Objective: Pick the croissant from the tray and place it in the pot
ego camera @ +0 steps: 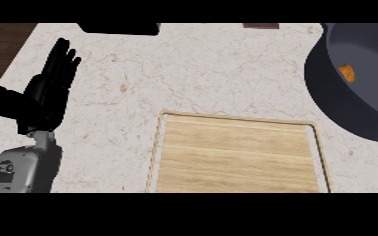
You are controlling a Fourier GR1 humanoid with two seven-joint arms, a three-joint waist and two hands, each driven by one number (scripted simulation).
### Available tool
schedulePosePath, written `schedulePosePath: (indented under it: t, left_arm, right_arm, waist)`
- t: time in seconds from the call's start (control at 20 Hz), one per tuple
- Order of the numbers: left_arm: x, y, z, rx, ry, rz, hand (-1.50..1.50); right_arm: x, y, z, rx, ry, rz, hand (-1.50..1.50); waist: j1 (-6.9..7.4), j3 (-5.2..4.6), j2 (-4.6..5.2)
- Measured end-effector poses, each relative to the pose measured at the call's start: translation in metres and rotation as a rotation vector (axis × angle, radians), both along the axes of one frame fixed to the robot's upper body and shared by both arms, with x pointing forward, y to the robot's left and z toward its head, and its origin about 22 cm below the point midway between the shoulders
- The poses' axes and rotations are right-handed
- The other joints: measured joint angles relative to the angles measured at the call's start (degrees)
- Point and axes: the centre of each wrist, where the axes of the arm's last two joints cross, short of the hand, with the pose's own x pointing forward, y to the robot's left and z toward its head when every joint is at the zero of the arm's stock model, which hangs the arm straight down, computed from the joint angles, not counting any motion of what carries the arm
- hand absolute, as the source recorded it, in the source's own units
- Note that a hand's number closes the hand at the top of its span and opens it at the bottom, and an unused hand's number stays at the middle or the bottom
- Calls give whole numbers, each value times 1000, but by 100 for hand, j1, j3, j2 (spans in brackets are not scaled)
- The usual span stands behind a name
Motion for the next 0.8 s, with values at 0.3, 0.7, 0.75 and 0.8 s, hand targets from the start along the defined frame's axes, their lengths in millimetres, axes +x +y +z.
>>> schedulePosePath:
  t: [0.3, 0.7, 0.75, 0.8]
  left_arm:
    - [-2, -2, -3, -2, -5, -2, 0]
    - [0, -2, 1, -5, -9, 4, 0]
    - [0, -3, 0, -8, -8, 3, 0]
    - [-1, -3, -1, -7, -9, 5, 0]
  right_arm:
    - [-17, -25, 22, 22, 24, -33, -150]
    - [-33, -41, 33, 6, 47, -48, -150]
    - [-35, -43, 34, 7, 49, -49, -150]
    - [-38, -45, 34, 5, 56, -51, -150]
  waist:
    - [14, 18, 35]
    - [-7, 40, 60]
    - [-12, 41, 57]
    - [-5, 42, 56]
